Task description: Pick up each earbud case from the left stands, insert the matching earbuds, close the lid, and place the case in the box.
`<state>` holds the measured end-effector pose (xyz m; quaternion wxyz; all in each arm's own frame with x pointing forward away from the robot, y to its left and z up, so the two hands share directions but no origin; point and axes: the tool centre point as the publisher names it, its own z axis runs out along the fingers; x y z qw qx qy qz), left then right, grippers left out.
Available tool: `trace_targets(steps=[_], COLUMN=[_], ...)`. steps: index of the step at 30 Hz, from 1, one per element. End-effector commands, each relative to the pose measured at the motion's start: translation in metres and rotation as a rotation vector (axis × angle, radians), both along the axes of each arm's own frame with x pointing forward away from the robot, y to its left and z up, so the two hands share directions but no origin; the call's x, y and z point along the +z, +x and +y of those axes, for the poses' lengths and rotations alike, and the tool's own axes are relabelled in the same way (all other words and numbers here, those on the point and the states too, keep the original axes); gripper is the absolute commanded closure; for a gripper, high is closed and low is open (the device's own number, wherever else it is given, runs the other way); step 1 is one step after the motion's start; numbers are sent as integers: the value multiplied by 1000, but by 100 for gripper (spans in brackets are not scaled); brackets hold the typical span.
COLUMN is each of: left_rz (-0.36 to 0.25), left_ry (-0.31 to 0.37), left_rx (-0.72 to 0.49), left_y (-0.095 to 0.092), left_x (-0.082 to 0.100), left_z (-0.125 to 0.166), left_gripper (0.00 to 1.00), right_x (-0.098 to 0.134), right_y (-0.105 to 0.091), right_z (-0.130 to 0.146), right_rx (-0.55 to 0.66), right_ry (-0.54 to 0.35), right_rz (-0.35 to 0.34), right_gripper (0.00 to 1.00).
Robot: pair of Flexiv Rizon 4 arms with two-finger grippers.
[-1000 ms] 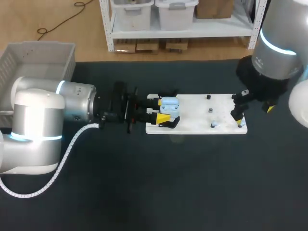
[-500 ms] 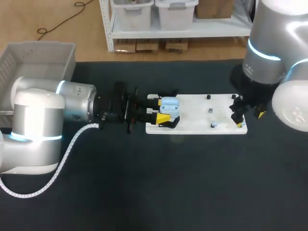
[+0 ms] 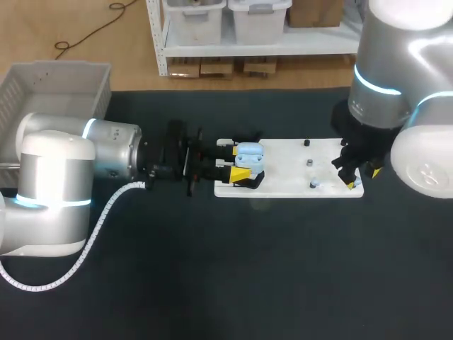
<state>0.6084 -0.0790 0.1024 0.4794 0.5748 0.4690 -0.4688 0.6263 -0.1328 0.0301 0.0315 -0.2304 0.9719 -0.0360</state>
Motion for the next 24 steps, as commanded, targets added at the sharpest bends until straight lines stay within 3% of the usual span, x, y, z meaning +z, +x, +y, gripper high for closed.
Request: trace_targets(steps=[1, 24], left_rz=[0, 0], left_ry=[0, 0], left_rx=[-3, -3], left_y=[1, 1], left_x=[-1, -1], left_z=[0, 0], left_gripper=[100, 100], right_x=[-4, -12], right_y=[1, 1], right_z=[3, -5], right_rx=[0, -23], right_ry=[-8, -39], right_rz=[-1, -6], right_gripper=[50, 56])
